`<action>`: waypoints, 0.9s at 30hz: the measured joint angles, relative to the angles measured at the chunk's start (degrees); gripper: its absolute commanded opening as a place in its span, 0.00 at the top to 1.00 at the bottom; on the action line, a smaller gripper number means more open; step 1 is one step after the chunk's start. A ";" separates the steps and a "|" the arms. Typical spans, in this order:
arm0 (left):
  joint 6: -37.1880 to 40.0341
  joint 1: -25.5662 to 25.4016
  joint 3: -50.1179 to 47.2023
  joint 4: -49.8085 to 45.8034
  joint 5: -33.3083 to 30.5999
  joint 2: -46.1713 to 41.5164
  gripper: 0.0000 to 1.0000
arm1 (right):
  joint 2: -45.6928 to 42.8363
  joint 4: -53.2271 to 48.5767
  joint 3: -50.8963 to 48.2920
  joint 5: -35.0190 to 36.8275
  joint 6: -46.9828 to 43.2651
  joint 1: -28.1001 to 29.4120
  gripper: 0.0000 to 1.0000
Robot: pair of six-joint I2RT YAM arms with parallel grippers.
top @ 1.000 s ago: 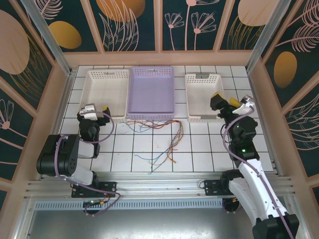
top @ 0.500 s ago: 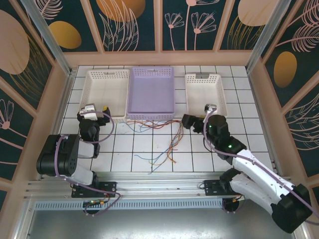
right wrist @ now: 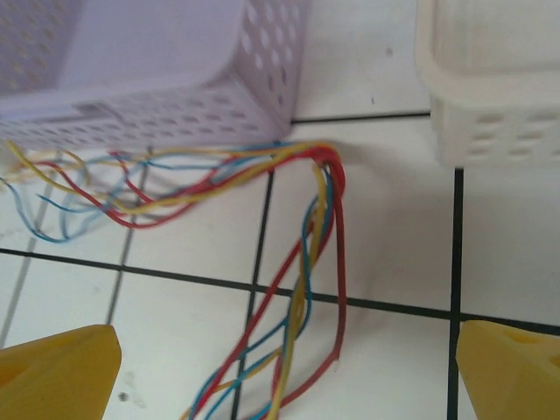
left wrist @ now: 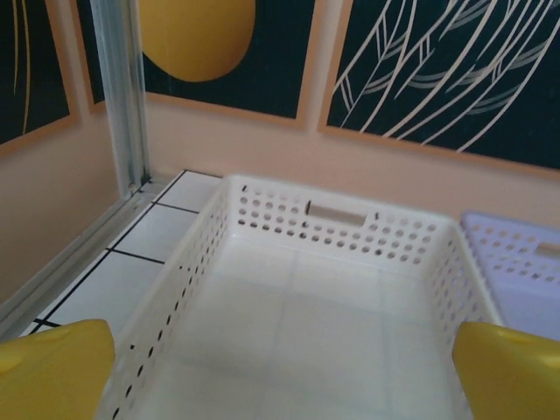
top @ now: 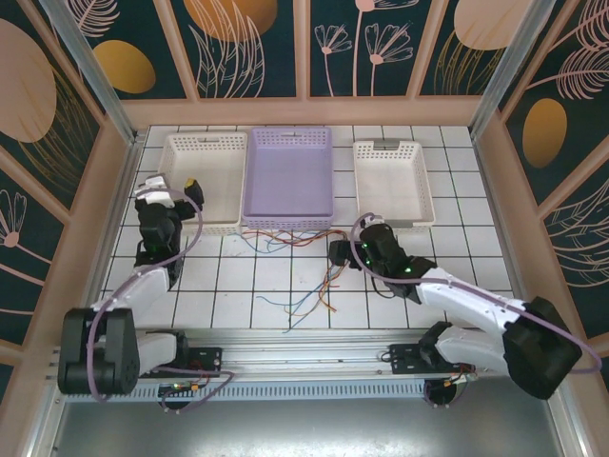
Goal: Untangle the cables
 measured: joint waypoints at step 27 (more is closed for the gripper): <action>-20.20 0.00 6.45 -37.66 14.32 -27.76 0.01 | 16.35 13.53 1.95 -8.85 3.37 0.15 0.80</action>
